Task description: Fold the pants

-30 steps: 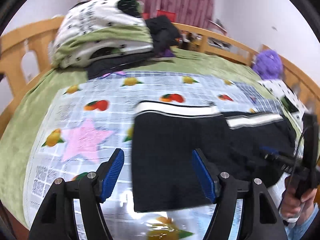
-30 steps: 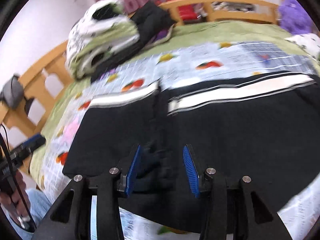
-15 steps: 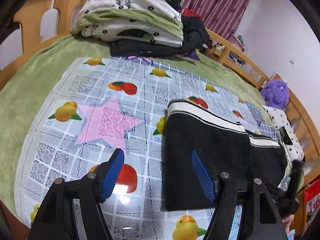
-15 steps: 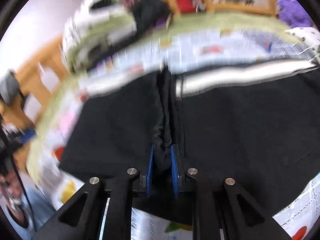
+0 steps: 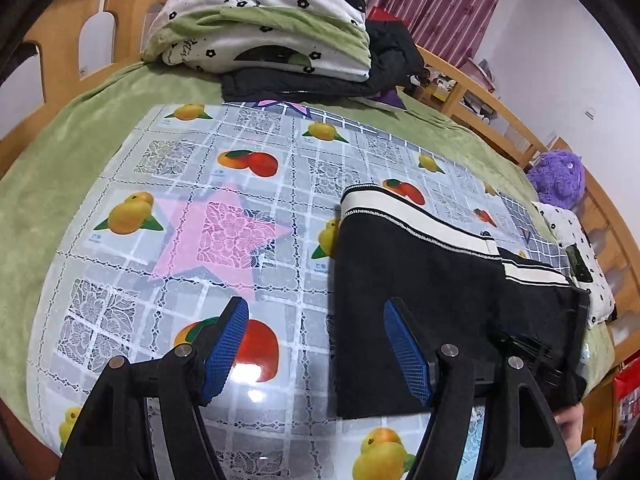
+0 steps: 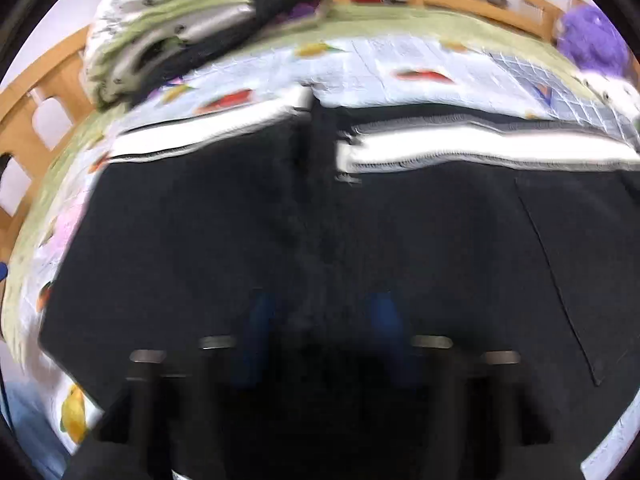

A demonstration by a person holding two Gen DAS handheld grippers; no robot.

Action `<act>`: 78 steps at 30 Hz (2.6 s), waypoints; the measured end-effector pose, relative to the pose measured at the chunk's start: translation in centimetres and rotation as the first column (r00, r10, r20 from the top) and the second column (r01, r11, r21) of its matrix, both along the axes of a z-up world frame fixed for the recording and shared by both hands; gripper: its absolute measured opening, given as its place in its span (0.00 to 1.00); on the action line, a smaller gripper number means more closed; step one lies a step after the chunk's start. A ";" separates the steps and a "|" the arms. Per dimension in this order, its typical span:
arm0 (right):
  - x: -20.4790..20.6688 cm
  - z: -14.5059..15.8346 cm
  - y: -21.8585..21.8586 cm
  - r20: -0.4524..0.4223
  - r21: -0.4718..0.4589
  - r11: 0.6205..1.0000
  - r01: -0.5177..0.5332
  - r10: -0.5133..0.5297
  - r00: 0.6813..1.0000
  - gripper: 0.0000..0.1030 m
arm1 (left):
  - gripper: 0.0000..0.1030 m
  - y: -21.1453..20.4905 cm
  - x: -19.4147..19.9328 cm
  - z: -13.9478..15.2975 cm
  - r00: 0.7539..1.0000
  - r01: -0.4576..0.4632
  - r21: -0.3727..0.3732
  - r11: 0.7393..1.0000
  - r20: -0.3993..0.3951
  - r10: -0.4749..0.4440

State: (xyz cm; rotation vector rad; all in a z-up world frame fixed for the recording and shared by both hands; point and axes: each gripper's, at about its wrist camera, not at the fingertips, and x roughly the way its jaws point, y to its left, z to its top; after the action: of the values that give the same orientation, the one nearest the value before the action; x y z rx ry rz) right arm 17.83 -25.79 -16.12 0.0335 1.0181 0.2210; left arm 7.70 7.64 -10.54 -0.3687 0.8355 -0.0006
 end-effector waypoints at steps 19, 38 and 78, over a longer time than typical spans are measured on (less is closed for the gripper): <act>-7.8 4.7 -6.7 0.237 0.097 0.995 0.035 -0.058 0.970 0.30 | 0.66 -7.0 -0.3 -0.3 0.989 0.141 0.086 0.986 0.039 -0.144; -4.7 8.1 -6.3 0.313 0.013 0.999 -0.048 0.041 0.949 0.46 | 0.70 -8.7 1.8 -4.2 0.989 0.132 -0.012 0.991 -0.071 -0.133; -7.3 0.4 -29.5 0.010 0.254 0.843 0.475 -0.493 0.870 0.60 | 0.65 -4.9 7.0 -6.7 0.988 0.117 -0.073 0.990 -0.092 -0.124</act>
State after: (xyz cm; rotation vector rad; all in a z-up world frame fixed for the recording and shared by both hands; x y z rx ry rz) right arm 10.51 -55.31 -15.76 0.5019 0.8704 -0.1195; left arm 14.65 2.77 -17.22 -0.3830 0.9539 -0.1243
